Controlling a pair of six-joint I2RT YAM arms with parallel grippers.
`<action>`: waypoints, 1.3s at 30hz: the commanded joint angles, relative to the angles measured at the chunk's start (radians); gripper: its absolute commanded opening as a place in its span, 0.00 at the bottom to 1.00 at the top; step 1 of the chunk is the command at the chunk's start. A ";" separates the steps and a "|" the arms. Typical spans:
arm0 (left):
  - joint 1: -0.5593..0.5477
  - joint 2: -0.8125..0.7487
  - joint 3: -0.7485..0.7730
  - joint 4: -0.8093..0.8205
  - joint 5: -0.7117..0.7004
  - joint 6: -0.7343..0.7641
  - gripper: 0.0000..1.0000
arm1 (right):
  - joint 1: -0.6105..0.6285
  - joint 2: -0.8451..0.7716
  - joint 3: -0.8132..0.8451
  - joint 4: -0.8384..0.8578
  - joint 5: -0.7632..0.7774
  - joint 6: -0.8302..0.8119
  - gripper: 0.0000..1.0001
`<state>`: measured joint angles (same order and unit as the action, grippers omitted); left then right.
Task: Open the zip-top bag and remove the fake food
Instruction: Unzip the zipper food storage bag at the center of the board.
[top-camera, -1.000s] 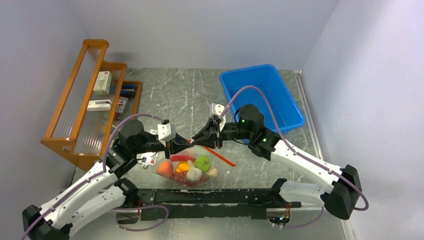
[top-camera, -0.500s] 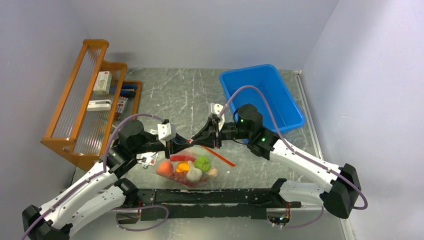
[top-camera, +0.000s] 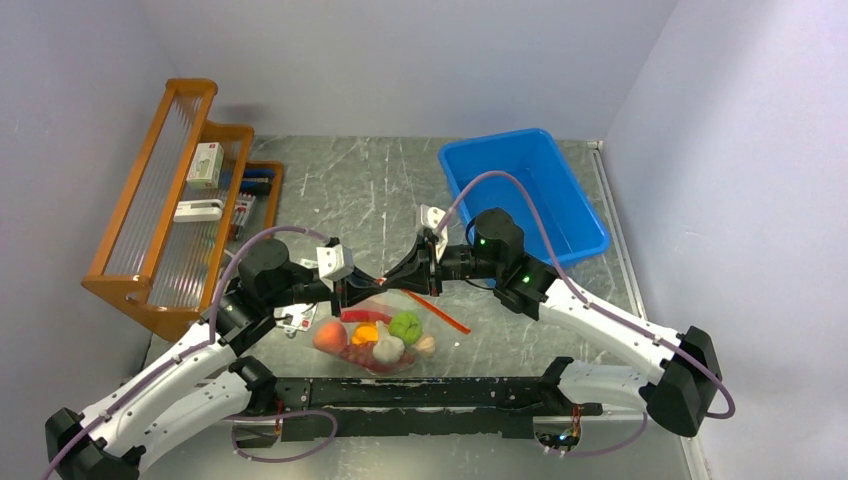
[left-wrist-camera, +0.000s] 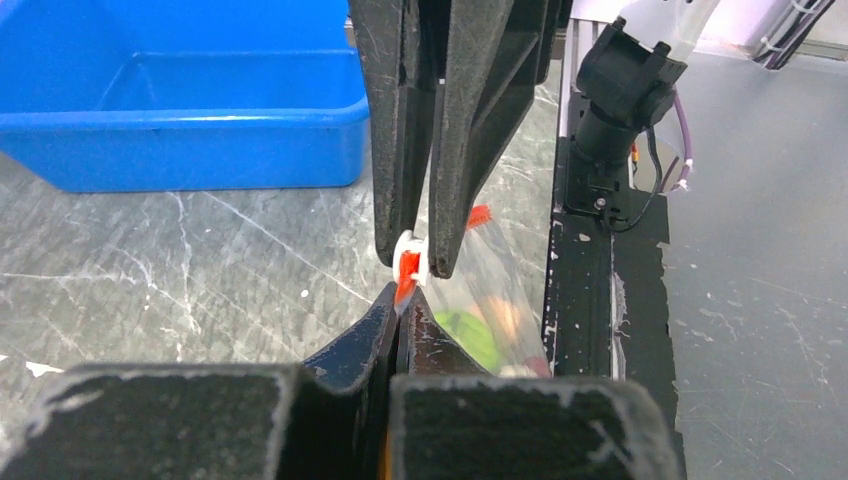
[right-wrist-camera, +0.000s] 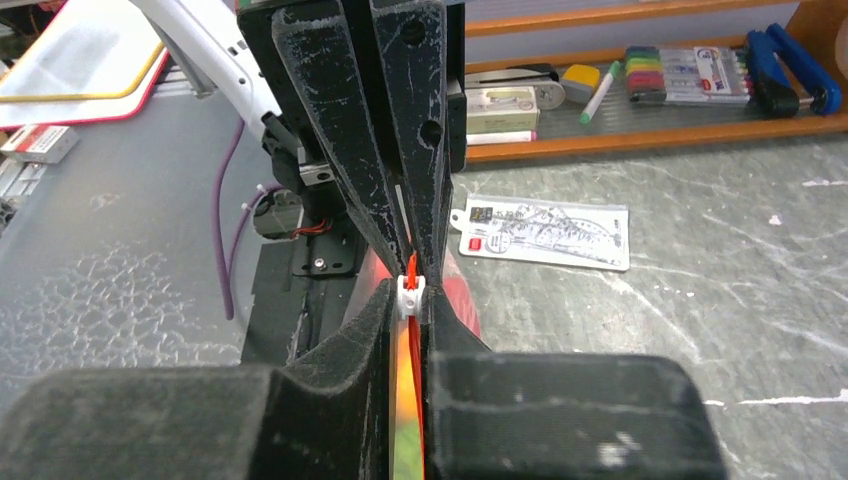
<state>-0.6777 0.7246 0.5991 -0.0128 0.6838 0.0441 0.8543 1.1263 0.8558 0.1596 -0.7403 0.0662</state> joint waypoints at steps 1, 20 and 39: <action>0.003 -0.030 0.032 0.009 -0.079 0.000 0.07 | 0.006 -0.023 -0.024 -0.028 0.035 -0.031 0.00; 0.003 -0.158 -0.009 0.009 -0.246 -0.013 0.07 | 0.006 -0.112 -0.055 -0.239 0.155 -0.143 0.00; 0.003 -0.190 0.016 -0.023 -0.349 -0.032 0.07 | 0.006 -0.226 -0.071 -0.427 0.271 -0.202 0.00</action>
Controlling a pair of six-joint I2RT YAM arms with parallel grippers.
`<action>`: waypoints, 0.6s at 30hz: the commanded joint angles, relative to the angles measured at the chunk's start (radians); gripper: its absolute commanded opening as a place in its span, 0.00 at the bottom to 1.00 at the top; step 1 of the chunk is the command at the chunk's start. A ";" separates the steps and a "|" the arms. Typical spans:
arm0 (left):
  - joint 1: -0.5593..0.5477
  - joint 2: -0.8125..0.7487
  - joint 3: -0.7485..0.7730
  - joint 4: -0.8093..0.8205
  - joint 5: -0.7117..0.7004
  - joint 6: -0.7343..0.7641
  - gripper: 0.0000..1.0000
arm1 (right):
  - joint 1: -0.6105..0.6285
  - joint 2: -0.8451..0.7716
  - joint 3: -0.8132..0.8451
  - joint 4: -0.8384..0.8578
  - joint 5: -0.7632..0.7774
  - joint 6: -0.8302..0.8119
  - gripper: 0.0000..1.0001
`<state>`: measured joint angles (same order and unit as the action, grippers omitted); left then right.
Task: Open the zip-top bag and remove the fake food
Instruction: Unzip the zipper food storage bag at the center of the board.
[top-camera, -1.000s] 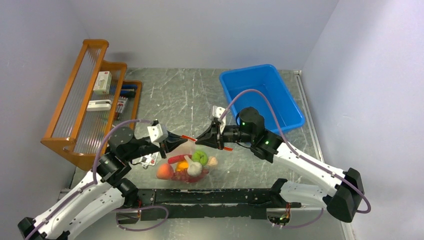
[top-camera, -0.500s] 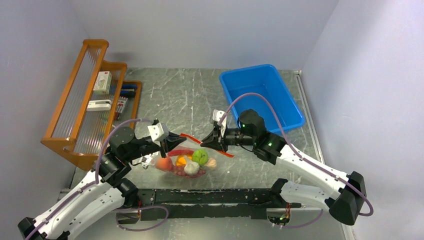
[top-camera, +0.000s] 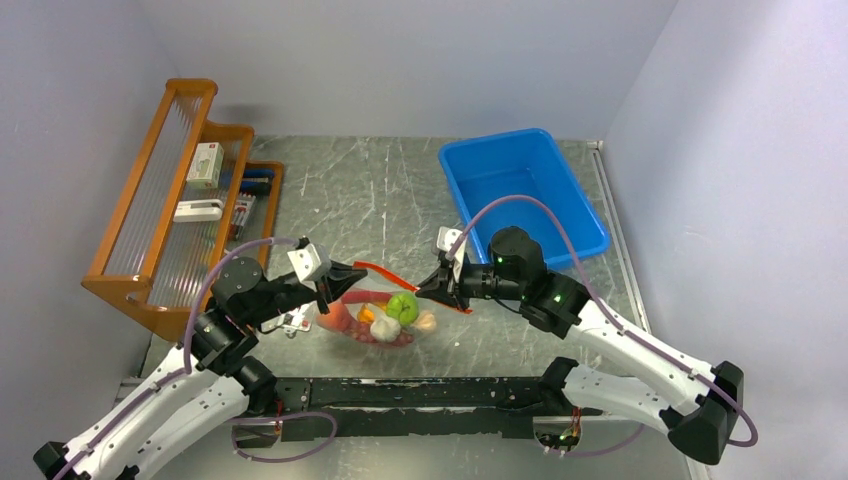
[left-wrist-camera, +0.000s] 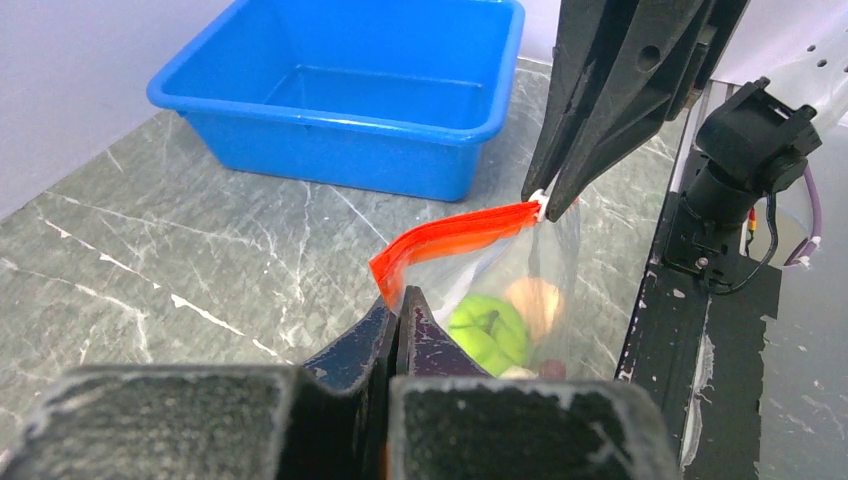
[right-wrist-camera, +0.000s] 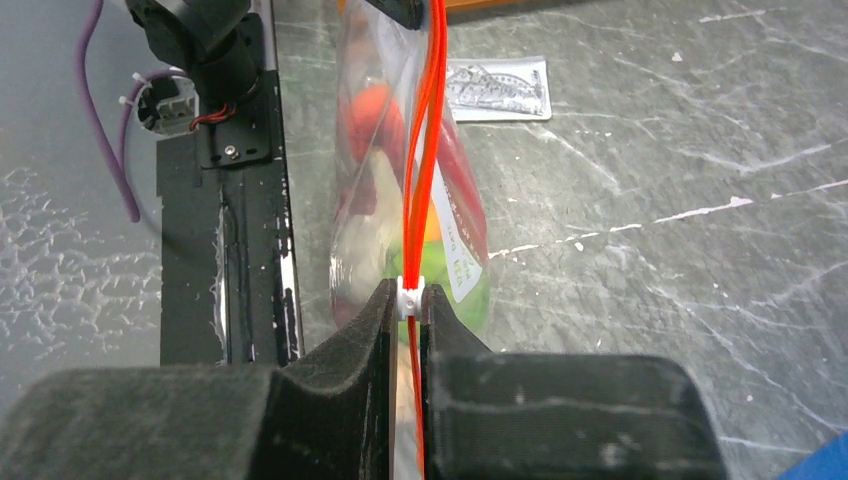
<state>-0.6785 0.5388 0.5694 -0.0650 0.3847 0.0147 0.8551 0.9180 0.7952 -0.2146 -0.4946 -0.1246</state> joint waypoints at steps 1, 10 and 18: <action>0.004 -0.005 0.047 0.028 -0.055 -0.002 0.07 | 0.004 -0.017 -0.008 -0.064 0.031 -0.017 0.00; 0.004 -0.057 0.061 -0.022 -0.236 -0.009 0.07 | 0.005 -0.050 0.027 -0.261 0.137 -0.073 0.00; 0.004 -0.115 0.046 -0.037 -0.383 -0.022 0.07 | 0.004 -0.085 0.032 -0.365 0.208 -0.062 0.01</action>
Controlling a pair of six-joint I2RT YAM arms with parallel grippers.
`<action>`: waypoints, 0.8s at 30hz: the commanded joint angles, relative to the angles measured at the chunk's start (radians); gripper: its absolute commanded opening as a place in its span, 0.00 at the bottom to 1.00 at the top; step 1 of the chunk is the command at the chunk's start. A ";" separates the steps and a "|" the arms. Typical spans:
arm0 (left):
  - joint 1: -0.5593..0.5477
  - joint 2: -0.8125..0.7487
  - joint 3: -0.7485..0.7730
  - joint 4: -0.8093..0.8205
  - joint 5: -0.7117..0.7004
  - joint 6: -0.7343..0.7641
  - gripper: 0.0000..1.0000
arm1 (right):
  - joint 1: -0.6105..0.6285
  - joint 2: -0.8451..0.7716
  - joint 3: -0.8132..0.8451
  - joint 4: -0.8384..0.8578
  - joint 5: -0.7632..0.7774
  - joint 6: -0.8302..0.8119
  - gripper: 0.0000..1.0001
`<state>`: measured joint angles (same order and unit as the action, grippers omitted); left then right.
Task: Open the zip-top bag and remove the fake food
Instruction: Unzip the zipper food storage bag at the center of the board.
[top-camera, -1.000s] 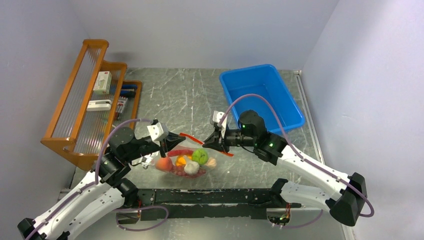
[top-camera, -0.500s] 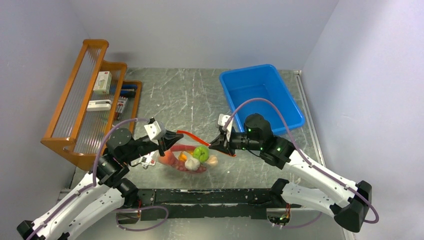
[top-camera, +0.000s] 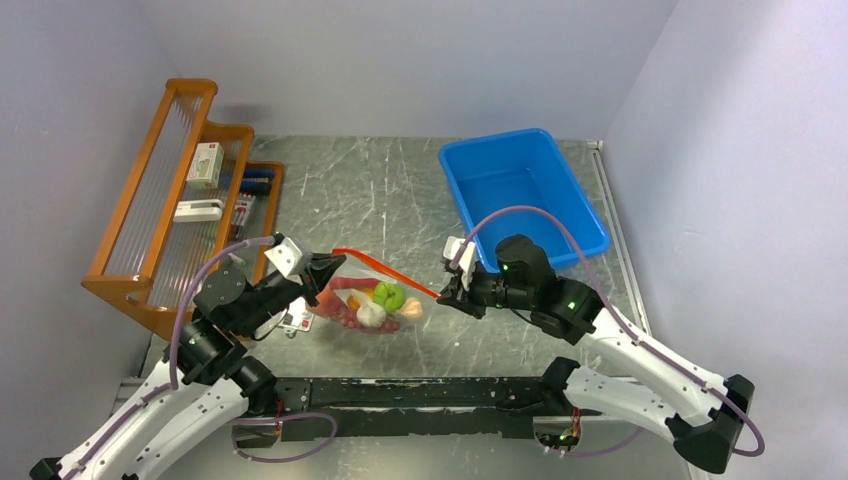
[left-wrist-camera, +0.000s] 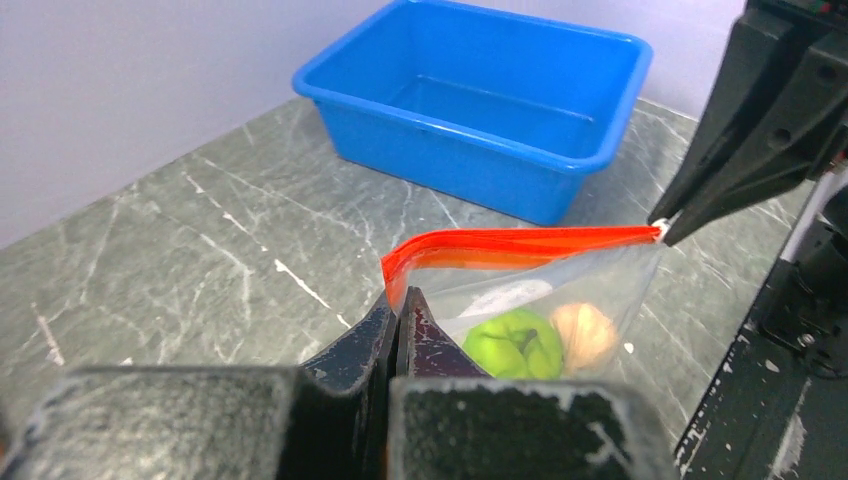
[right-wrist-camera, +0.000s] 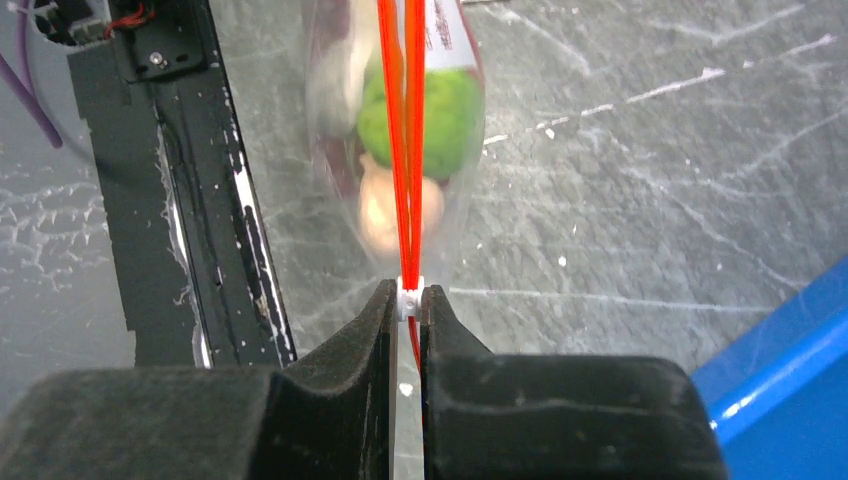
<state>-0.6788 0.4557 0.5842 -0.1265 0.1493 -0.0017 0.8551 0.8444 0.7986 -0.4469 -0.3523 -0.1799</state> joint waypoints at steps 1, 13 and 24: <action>0.004 -0.039 0.030 0.021 -0.162 -0.008 0.07 | 0.005 -0.011 0.035 -0.151 0.075 -0.006 0.01; 0.004 -0.066 0.034 0.008 -0.147 -0.007 0.07 | 0.005 -0.012 0.038 -0.161 0.091 -0.001 0.03; 0.004 -0.025 0.041 -0.051 0.343 0.046 0.07 | 0.005 -0.072 0.049 0.096 -0.045 0.131 0.33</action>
<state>-0.6792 0.4320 0.5926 -0.1753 0.3046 0.0223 0.8574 0.8265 0.8566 -0.5415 -0.3145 -0.1402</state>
